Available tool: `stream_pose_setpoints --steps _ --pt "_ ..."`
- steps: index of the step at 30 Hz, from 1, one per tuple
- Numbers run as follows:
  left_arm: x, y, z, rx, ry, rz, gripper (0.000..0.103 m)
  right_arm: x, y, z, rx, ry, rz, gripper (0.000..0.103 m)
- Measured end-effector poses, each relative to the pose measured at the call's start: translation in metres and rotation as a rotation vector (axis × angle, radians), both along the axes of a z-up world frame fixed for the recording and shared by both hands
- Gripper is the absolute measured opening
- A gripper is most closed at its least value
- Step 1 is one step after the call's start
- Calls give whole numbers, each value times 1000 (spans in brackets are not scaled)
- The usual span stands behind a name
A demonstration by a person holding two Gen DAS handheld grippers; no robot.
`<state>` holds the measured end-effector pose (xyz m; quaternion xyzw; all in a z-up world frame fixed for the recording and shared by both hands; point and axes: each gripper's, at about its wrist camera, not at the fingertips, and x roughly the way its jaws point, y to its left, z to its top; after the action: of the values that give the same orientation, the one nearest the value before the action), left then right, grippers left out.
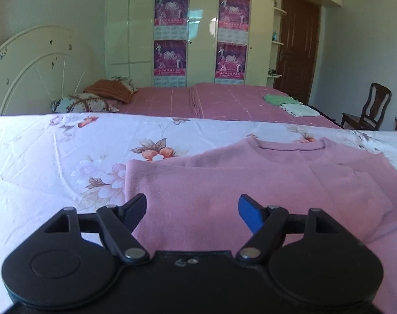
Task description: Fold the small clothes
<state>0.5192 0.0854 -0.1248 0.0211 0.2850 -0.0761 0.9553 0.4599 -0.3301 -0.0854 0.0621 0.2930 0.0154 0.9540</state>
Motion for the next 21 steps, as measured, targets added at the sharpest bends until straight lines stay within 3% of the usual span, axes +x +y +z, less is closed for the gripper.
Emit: stream_pose_setpoints --steps 2,4,6,8,10,12,14,15,17,19,21 --pt "-18 -5 -8 9 29 -14 80 -25 -4 6 -7 -24 -14 35" --pt "-19 -9 -28 41 125 -7 80 -42 -7 -1 8 9 10 35" --pt "-24 -11 -32 59 108 9 80 -41 -2 -27 -40 134 32 35" --pt "-33 -11 -18 40 98 44 79 -44 2 -27 -75 110 55 35" --pt "-42 -8 -13 37 75 64 84 -47 -5 -13 -18 55 22 35" --pt "-39 -11 -23 109 148 75 85 -51 -9 -9 -25 9 10 35" --pt "-46 -11 -21 121 143 83 83 -38 -9 -30 -58 160 53 35" --pt "-49 -11 -16 115 153 93 80 -41 -9 -31 -71 125 55 37" --pt "-68 -9 -4 108 115 112 81 -45 -19 -22 -2 125 47 37" --pt "-84 -3 -2 77 146 132 81 -60 -32 -9 76 77 39 37" --pt "-103 5 -3 34 181 151 77 -70 -42 -5 133 101 37 37"
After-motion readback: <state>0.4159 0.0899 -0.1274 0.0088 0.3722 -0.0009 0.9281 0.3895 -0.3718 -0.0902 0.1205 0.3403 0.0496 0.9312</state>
